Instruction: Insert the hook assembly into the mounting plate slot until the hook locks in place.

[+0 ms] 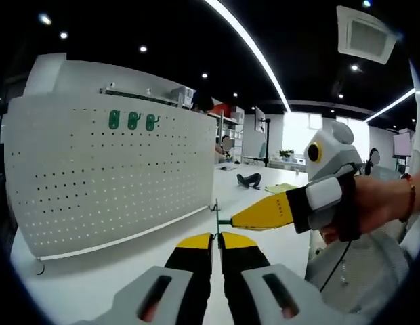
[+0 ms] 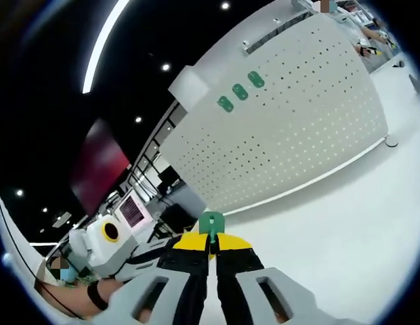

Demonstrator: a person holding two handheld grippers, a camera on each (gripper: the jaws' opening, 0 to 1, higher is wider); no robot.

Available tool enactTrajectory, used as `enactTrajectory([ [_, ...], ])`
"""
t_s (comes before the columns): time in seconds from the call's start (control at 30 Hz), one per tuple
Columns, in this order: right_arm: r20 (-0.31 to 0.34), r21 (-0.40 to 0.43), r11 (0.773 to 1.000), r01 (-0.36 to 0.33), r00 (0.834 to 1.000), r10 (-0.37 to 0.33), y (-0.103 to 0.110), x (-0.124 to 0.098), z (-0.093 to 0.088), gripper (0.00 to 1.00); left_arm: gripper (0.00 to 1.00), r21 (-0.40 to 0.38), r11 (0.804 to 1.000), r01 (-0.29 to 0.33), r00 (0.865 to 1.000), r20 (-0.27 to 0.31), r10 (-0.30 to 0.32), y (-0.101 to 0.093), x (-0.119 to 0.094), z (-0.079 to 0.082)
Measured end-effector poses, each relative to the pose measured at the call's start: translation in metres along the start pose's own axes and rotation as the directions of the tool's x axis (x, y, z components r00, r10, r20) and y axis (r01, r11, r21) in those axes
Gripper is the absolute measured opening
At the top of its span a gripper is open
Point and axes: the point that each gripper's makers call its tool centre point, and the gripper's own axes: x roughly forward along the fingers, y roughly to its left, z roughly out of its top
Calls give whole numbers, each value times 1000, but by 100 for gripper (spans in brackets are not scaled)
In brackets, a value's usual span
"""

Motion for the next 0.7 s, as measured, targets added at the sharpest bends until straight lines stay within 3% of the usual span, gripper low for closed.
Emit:
enactTrajectory([
  [0.2,-2,-39,999,10,1000,-10,6,5,2,1,7,-40,999,-16,1000,10,16,5,-3,2],
  [0.33,7,-46,999,11,1000,-11,8,7,6,1,17,-40,999,-26,1000,14,27,10,-7,4],
  [0.7,33,-113,992,53,998,-50,8,18,22,1,20,-37,999,-29,1000,8,29,21,-21,1],
])
